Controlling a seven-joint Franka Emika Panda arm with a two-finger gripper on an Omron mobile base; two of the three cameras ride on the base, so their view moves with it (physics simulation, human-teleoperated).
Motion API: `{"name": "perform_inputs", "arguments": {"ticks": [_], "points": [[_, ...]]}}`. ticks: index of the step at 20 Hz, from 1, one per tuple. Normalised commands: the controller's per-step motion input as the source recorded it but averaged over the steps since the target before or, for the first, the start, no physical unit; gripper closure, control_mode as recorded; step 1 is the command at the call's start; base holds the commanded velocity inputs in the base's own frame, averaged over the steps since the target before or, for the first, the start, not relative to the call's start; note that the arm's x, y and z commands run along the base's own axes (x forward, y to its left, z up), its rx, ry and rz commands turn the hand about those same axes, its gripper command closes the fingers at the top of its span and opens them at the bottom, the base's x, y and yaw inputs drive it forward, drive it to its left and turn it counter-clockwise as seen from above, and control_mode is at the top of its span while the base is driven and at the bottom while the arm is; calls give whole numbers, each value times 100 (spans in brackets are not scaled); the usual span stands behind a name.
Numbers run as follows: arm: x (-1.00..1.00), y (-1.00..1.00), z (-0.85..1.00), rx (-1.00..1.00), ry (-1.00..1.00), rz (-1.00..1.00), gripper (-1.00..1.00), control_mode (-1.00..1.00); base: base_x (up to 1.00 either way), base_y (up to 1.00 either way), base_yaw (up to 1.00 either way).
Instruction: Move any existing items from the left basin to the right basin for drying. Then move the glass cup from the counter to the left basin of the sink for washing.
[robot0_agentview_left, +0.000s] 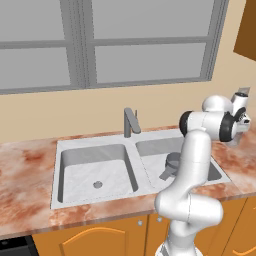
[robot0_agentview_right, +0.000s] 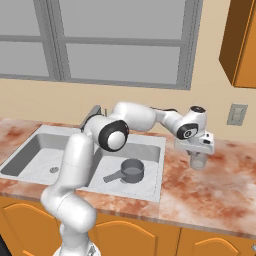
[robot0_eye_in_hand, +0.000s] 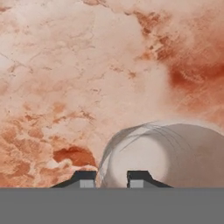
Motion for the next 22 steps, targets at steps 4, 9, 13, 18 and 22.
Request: {"name": "perform_inputs", "arguments": {"ticks": [4,9,13,18,22], "points": [[-12,0,5,0,-8,0,100,-100,0,0,0],[-21,3,32,0,-11,0,100,-100,0,0,0],[-9,29,48,-1,-6,0,100,-100,0,0,0],[-7,42,61,-4,-1,0,100,-100,0,0,0],[-23,39,54,-2,0,0,100,-100,0,0,0]]}}
